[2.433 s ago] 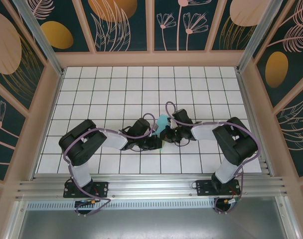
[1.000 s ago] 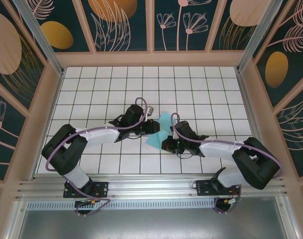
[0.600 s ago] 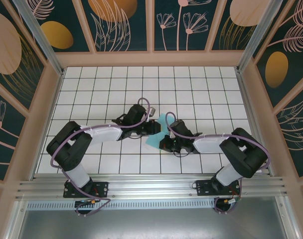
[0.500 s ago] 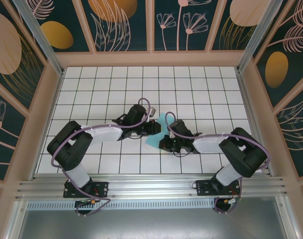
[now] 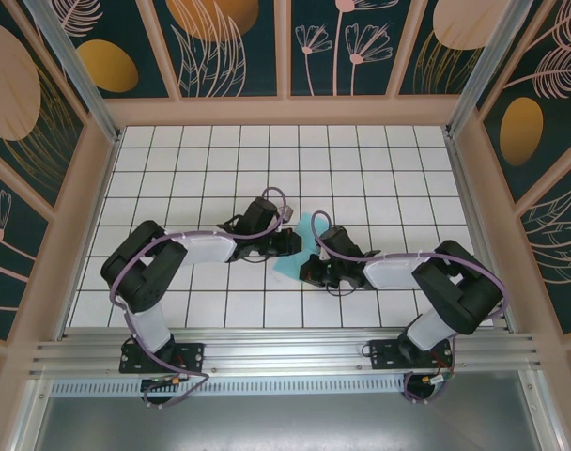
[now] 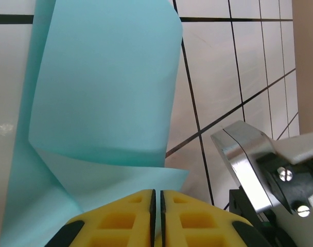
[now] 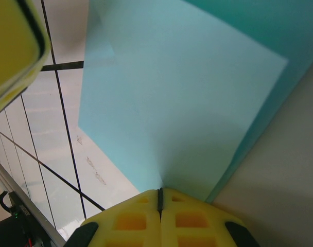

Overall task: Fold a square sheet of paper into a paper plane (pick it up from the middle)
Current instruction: Fold the triangle a second time at the center of the table.

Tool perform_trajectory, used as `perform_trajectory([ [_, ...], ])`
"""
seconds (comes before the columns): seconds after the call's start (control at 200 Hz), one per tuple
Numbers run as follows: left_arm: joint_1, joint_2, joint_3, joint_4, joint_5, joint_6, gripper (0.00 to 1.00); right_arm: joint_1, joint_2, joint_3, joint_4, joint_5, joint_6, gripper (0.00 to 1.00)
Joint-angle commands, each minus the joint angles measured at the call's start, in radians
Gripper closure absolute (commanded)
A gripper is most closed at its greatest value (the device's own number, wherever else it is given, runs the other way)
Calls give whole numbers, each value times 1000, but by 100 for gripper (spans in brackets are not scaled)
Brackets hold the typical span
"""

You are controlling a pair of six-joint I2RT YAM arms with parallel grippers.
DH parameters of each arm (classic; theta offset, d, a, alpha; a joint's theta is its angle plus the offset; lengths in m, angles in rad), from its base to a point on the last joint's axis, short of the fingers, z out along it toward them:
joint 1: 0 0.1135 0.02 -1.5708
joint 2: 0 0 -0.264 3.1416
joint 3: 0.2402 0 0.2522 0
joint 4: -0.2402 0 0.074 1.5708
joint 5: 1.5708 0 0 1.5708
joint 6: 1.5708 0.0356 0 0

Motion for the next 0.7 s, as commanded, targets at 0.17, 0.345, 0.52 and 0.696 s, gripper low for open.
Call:
perform_trajectory([
  [0.17, 9, 76, 1, 58, 31, 0, 86, 2, 32, 8, -104, 31, -22, 99],
  [0.345, 12, 70, -20, 84, 29, -7, 84, 2, 43, 22, -144, 43, -34, 100],
  [0.52, 13, 94, -26, 82, 9, 19, 84, 2, 73, 50, -208, 60, -55, 100],
  [0.696, 24, 123, -17, 61, -29, 29, 86, 5, 103, 78, -281, 64, -93, 100],
])
